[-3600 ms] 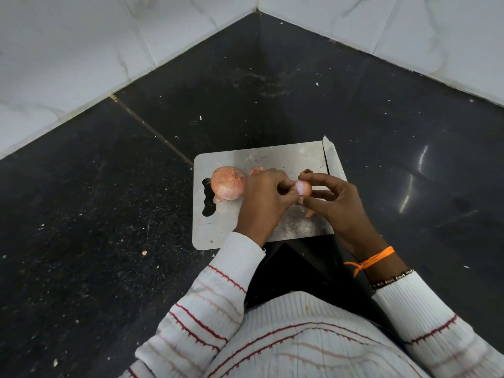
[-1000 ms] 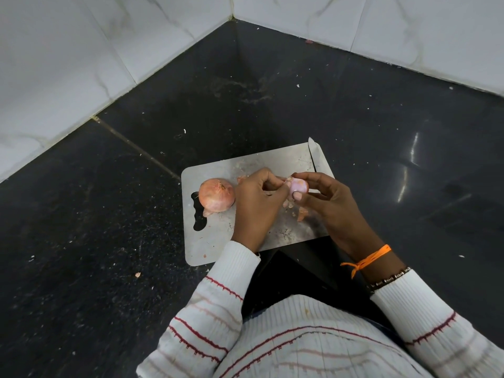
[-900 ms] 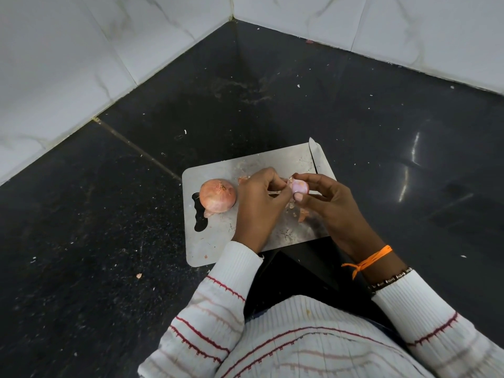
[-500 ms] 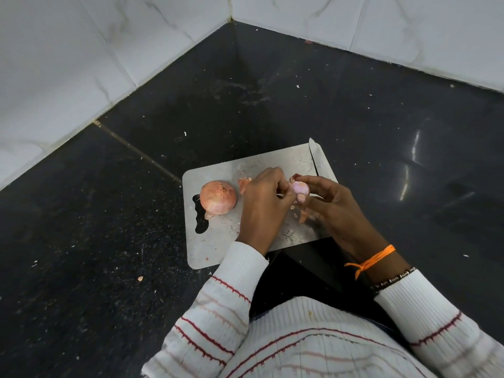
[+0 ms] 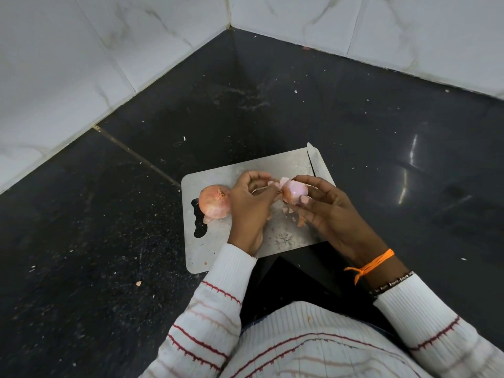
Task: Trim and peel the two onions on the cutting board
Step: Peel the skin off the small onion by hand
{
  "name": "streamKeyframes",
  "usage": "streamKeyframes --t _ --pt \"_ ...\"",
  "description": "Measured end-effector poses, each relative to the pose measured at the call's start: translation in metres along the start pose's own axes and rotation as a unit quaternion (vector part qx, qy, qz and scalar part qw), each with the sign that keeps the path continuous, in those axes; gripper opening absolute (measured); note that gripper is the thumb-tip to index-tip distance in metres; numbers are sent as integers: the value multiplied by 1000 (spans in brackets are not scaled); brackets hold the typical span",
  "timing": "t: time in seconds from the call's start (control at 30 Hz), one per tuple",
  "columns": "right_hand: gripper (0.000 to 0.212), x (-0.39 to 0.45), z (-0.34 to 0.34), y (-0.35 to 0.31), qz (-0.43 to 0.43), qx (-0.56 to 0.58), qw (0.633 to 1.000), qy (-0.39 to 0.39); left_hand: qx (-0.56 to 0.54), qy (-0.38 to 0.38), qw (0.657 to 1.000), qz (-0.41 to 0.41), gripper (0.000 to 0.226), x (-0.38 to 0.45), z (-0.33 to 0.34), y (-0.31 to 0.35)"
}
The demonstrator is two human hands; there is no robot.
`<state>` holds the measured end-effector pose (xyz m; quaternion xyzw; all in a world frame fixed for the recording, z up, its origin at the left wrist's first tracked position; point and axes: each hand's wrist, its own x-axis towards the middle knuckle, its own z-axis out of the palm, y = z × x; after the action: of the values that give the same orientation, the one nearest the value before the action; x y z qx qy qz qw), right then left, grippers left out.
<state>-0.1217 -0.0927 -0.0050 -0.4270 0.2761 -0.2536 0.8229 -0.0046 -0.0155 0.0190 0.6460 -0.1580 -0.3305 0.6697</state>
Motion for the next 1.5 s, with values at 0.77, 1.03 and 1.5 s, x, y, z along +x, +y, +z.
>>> streamKeyframes --t 0.77,1.03,1.5 --pt "38 -2 2 -7 -33 -32 999 9 182 -69 977 90 20 0 -5 6" --pt "28 -2 7 -8 -83 -15 996 34 125 -63 988 63 13 -5 1 6" --pt "27 -3 9 -12 -100 -28 994 41 144 -86 976 136 15 -4 -3 9"
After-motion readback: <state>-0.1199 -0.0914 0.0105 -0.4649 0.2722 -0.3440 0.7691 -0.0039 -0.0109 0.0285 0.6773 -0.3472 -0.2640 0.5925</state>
